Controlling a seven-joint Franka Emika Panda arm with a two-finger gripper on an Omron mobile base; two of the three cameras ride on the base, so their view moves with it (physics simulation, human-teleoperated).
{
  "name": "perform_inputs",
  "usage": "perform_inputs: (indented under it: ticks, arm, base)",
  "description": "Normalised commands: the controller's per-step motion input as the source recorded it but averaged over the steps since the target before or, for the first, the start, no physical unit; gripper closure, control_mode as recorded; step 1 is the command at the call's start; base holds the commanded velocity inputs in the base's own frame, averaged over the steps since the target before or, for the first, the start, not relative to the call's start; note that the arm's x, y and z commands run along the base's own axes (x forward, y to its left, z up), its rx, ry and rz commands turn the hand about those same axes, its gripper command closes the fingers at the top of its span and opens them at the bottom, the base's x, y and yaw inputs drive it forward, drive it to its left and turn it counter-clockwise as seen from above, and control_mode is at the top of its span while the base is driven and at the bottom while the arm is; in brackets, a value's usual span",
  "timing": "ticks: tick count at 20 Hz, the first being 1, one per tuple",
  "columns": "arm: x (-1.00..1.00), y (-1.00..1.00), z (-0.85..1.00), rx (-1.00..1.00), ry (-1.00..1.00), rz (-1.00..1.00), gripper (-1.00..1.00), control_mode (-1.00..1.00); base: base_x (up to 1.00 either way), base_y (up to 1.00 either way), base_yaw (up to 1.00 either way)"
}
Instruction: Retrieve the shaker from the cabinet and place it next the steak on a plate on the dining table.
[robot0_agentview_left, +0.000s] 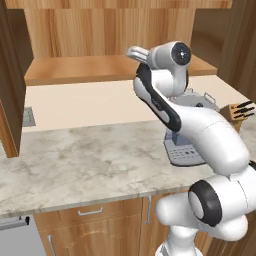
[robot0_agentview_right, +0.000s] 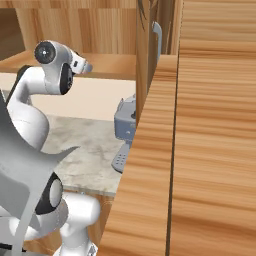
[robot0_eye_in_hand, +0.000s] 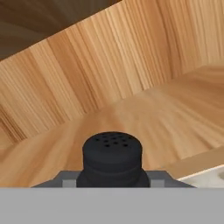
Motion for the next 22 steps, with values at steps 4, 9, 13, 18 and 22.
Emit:
perform_inputs:
  ticks: [4,9,13,18,22]
  arm:
    - [-1.00,-0.40,0.02,0.02,0.00,-0.02,1.00,-1.00]
    - [-1.00,-0.19,-0.07,-0.21,0.00,0.01,1.00,-1.00]
    - [-1.00,-0.19,0.00,-0.30,-0.08,0.02,1.00,-1.00]
    - [-1.00,-0.27,0.00,-0.20,-0.21,0.00,1.00,-1.00]
    - [-1.00,-0.21,0.00,-0.04,-0.03,0.00,1.00,-1.00]
  base:
    - [0.00,0.00,0.00]
    - [0.00,0.00,0.00]
    - [0.00,0.00,0.00]
    - [0.00,0.00,0.00]
    - [0.00,0.00,0.00]
